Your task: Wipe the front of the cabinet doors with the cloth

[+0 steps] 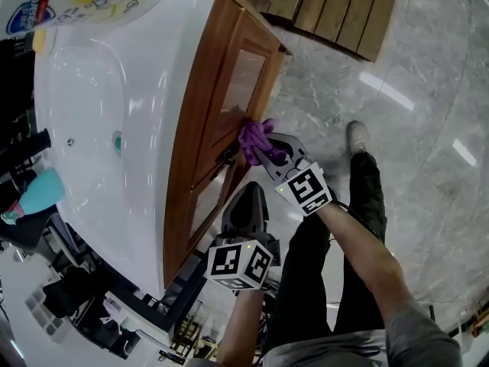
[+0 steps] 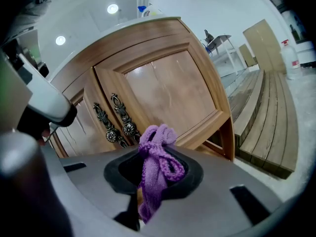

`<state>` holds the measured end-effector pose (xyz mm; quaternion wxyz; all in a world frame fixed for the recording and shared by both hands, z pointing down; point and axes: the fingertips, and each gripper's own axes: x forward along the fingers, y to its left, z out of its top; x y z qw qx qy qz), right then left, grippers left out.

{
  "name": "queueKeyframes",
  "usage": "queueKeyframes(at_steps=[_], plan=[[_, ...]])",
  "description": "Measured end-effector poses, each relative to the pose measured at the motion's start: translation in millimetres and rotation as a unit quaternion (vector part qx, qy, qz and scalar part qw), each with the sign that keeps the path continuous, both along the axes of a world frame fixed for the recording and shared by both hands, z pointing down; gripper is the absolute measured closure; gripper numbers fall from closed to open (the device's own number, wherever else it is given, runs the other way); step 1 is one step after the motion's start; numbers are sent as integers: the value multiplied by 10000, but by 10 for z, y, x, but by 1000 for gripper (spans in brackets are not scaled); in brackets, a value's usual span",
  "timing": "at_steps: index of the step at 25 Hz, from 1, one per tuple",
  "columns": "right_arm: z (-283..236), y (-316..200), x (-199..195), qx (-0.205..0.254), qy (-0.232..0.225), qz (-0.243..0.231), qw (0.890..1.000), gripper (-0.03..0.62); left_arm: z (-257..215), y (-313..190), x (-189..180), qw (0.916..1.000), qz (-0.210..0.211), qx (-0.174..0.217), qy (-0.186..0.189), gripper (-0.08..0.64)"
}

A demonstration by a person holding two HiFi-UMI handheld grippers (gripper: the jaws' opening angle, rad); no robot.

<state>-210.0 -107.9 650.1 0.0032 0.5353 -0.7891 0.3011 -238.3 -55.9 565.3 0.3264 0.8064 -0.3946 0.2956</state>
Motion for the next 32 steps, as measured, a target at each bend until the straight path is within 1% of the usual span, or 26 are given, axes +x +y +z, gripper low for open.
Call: queueKeyframes(at_steps=[6, 10, 14, 18, 24, 32], plan=[[75, -76, -101, 2, -36, -1, 10000, 529, 74, -42, -89, 10000, 30, -27, -14, 549], [92, -119, -174, 51, -2, -85, 10000, 529, 93, -102, -105, 10000, 31, -13, -15, 549], [125, -150, -184, 18, -24, 35, 10000, 529, 78, -160, -123, 10000, 95, 4, -28, 549], [124, -205, -135, -43, -104, 162, 9998, 529, 77, -179, -126, 9999, 110, -25, -46, 549], [123, -323, 2, -42, -73, 201, 9998, 529, 108, -160, -66, 9999, 89, -118, -51, 549], [145, -375, 71, -28, -16, 124, 9999, 529, 121, -234, 44, 9998, 63, -155, -118, 549]])
